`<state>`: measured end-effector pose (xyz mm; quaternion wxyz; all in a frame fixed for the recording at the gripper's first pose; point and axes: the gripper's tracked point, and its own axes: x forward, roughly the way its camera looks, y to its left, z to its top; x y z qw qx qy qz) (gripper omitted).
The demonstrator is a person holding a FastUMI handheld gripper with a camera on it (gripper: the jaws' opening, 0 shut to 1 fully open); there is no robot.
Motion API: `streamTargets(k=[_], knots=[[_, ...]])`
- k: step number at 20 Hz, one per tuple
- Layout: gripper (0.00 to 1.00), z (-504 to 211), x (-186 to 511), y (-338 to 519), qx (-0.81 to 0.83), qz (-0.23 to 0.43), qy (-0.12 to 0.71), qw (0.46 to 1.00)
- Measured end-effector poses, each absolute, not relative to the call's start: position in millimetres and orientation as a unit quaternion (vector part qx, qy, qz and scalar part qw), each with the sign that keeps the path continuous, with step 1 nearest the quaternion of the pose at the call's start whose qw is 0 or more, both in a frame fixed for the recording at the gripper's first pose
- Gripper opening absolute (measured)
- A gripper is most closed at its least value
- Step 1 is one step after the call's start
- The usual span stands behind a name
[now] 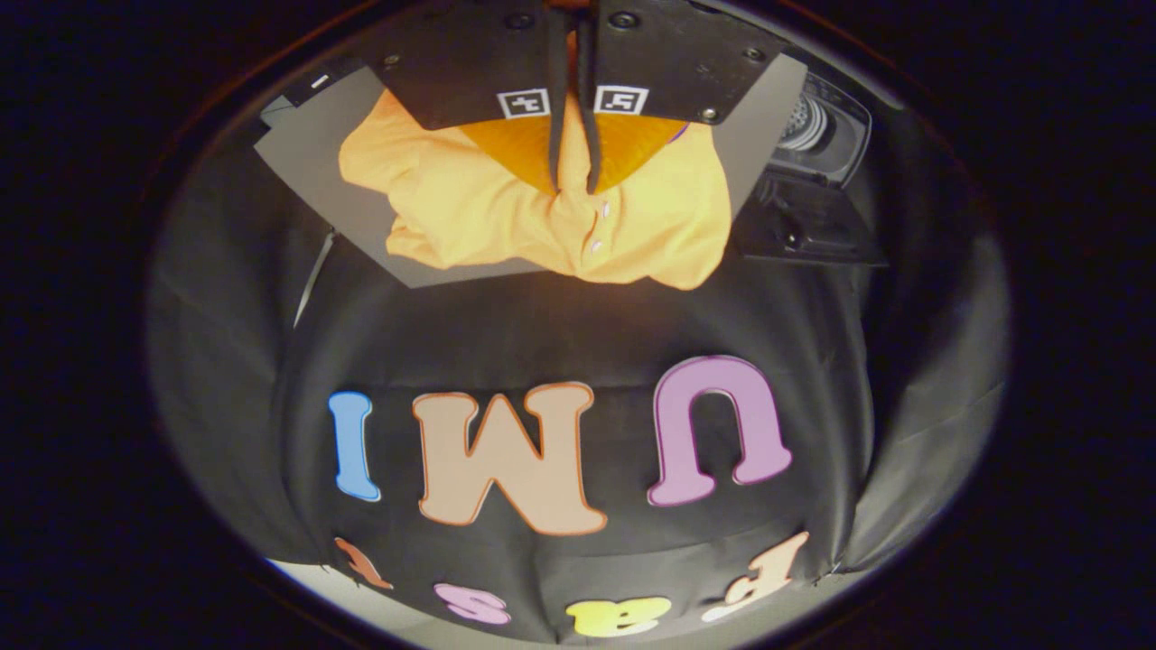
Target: Put the clothes into the washing machine and then close the washing machine lid.
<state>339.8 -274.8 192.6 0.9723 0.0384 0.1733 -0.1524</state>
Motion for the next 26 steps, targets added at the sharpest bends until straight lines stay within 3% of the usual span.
streamTargets(k=[11,26], knots=[[0.04,245,371,-162,0.048,-0.060,0.146,0.986],[0.04,213,441,-3,0.054,0.058,0.165,0.983]])
